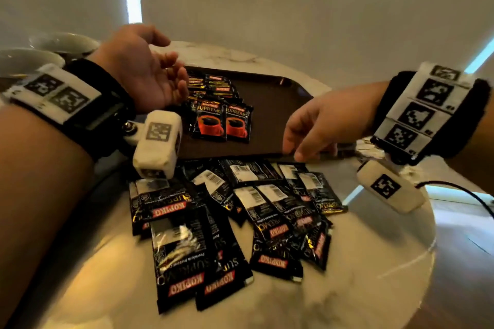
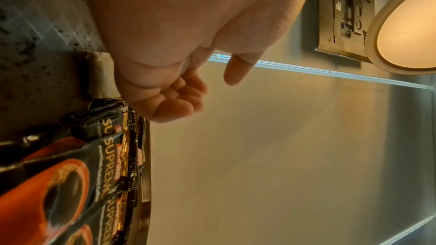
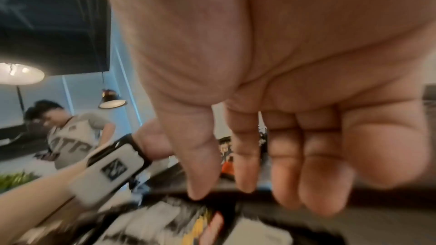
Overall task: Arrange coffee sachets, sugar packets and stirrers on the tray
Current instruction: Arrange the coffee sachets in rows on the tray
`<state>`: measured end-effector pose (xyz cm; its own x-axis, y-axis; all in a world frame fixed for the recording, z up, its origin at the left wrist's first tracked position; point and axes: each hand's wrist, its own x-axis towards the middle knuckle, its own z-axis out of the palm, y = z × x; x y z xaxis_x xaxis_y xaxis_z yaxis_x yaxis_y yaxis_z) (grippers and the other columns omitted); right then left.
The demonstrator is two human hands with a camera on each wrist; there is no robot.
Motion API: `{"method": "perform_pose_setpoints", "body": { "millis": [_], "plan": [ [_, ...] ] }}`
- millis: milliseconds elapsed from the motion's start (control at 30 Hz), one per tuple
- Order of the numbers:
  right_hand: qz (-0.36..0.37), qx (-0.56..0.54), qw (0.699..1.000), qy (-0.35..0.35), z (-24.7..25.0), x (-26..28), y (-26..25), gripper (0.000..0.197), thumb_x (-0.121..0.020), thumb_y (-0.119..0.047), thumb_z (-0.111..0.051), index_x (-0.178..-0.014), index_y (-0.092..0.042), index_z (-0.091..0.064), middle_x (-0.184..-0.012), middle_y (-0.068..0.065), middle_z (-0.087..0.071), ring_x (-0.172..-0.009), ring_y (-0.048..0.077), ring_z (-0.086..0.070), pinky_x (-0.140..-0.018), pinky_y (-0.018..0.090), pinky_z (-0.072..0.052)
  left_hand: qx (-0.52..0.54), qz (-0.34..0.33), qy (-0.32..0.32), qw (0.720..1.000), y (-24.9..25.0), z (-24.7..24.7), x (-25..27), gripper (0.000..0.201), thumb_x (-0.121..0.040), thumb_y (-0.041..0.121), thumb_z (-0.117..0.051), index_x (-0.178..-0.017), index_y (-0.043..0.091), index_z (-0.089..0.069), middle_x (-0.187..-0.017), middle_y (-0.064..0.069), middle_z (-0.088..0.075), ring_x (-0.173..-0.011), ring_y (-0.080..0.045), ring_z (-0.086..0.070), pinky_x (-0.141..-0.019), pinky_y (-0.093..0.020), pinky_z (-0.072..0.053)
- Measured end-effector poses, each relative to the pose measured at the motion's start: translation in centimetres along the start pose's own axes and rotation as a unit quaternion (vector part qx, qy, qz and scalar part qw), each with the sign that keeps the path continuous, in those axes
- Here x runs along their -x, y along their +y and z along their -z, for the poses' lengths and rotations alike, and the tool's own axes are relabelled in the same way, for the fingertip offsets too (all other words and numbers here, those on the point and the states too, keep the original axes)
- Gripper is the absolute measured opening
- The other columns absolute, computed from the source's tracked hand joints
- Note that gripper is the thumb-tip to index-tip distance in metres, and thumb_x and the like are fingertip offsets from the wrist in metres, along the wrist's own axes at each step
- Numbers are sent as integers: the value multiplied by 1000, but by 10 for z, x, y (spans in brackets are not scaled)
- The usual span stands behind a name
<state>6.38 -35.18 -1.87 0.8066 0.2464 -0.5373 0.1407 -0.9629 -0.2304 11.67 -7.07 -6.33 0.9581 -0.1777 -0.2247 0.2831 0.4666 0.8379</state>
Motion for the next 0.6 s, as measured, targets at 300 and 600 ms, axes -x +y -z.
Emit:
{"method": "perform_pose_setpoints", "body": {
  "millis": [300, 600],
  "plan": [
    [41, 172, 984, -27, -31, 26, 12, 79, -83, -24, -79, -143, -56, -39, -107, -12, -62, -81, 3, -61, -66, 14, -48, 16, -12, 24, 1000, -7, -5, 7, 22, -63, 25, -54, -82, 15, -49, -72, -1, -50, -62, -13, -51, -56, -27, -44],
    [47, 218, 975, -11, -35, 17, 13, 86, -81, -26, -81, -149, -49, -32, -95, -21, -53, -85, 0, -53, -67, 14, -37, 8, 23, -5, 1000, -11, -7, 7, 26, -95, 35, -44, -84, 13, -53, -74, -3, -53, -67, -15, -53, -57, -25, -46]
  ]
}}
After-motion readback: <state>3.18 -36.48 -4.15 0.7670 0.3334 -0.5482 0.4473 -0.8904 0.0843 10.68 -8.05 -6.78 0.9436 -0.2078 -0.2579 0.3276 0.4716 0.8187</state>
